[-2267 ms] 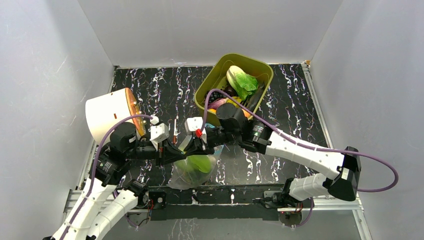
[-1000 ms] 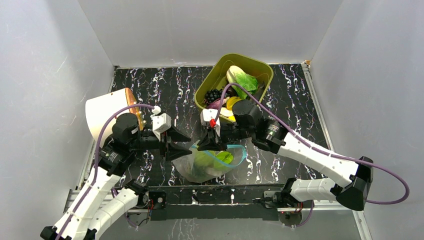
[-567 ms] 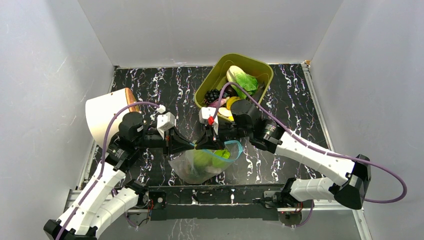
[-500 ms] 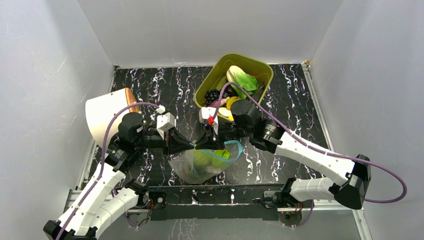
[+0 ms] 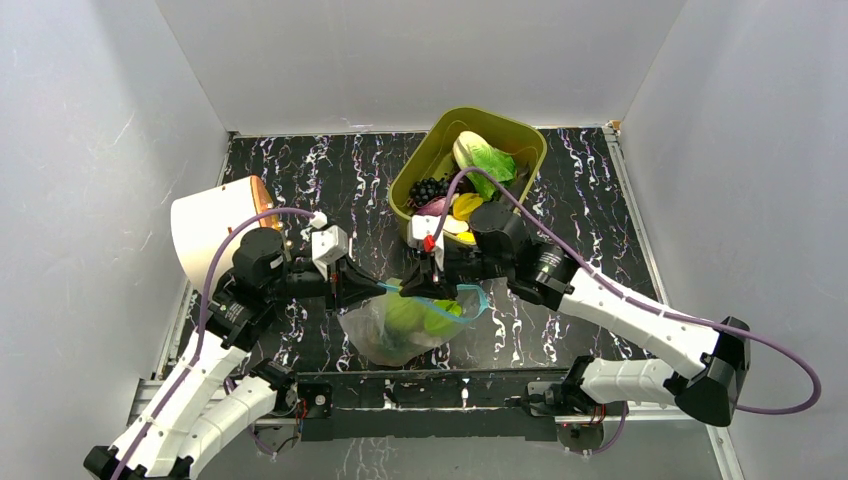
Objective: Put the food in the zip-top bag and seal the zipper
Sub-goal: Zip the zipper food storage bag at the center of the board.
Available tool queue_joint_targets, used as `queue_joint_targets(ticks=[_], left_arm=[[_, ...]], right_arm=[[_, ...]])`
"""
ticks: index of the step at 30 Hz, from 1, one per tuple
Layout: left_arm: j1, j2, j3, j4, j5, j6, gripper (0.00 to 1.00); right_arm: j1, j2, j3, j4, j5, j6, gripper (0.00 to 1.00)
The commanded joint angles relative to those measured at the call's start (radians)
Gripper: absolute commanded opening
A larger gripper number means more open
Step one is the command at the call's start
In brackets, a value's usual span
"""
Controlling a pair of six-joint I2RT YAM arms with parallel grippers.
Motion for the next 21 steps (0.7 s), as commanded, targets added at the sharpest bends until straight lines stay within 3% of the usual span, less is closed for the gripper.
queue_joint_targets(ticks=[1, 7, 11, 14, 16, 17, 21], left_arm=[[0.005, -0.025, 0.062, 0.052, -0.009, -0.019, 0.00], [0.005, -0.047, 0.060, 0.155, 0.004, -0.134, 0.00], [0.005, -0.027, 0.016, 0.288, 0.058, -0.237, 0.00], [0.005, -0.008, -0.001, 0.321, 0.100, -0.250, 0.22], [0.006, 0.000, -0.009, 0.326, 0.119, -0.245, 0.45], [0.005, 0.006, -0.013, 0.328, 0.134, -0.240, 0.51], [0.004, 0.043, -0.022, 0.320, 0.207, -0.223, 0.58]], right_arm=[[-0.042, -0.059, -0.027, -0.125, 0.036, -0.033, 0.00], [-0.064, -0.133, -0.043, -0.184, 0.031, -0.116, 0.00], [-0.063, -0.160, -0.036, -0.099, -0.039, -0.105, 0.00], [-0.064, -0.132, -0.007, -0.072, -0.094, -0.087, 0.00], [-0.063, -0.107, 0.010, -0.073, -0.112, -0.086, 0.00], [-0.064, -0.099, 0.015, -0.070, -0.113, -0.086, 0.00], [-0.063, -0.075, 0.027, -0.046, -0.117, -0.079, 0.00]])
